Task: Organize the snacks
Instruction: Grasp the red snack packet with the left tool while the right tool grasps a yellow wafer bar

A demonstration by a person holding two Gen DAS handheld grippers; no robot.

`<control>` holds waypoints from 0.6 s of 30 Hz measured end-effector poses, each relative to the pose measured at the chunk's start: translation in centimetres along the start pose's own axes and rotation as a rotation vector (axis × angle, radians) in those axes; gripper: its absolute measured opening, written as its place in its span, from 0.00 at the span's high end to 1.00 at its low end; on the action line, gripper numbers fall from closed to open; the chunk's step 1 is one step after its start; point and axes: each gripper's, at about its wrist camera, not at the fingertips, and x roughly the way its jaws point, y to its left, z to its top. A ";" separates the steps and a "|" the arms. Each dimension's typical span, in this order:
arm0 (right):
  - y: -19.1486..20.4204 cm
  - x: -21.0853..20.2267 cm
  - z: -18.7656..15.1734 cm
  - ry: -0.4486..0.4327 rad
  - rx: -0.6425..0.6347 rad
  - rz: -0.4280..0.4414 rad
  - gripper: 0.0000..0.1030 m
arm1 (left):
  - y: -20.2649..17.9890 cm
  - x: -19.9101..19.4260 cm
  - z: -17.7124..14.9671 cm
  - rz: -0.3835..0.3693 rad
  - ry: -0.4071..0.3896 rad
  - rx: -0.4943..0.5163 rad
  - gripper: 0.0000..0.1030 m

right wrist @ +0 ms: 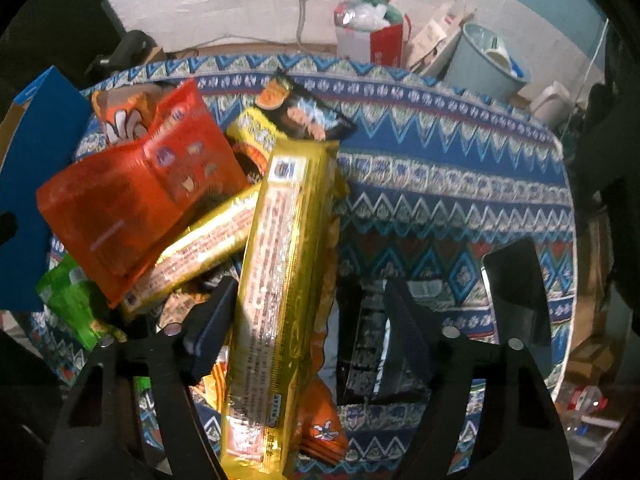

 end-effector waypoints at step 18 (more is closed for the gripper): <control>-2.7 -0.8 -0.1 -0.063 0.001 0.031 0.70 | -6.6 4.8 4.7 -0.062 0.062 0.103 0.04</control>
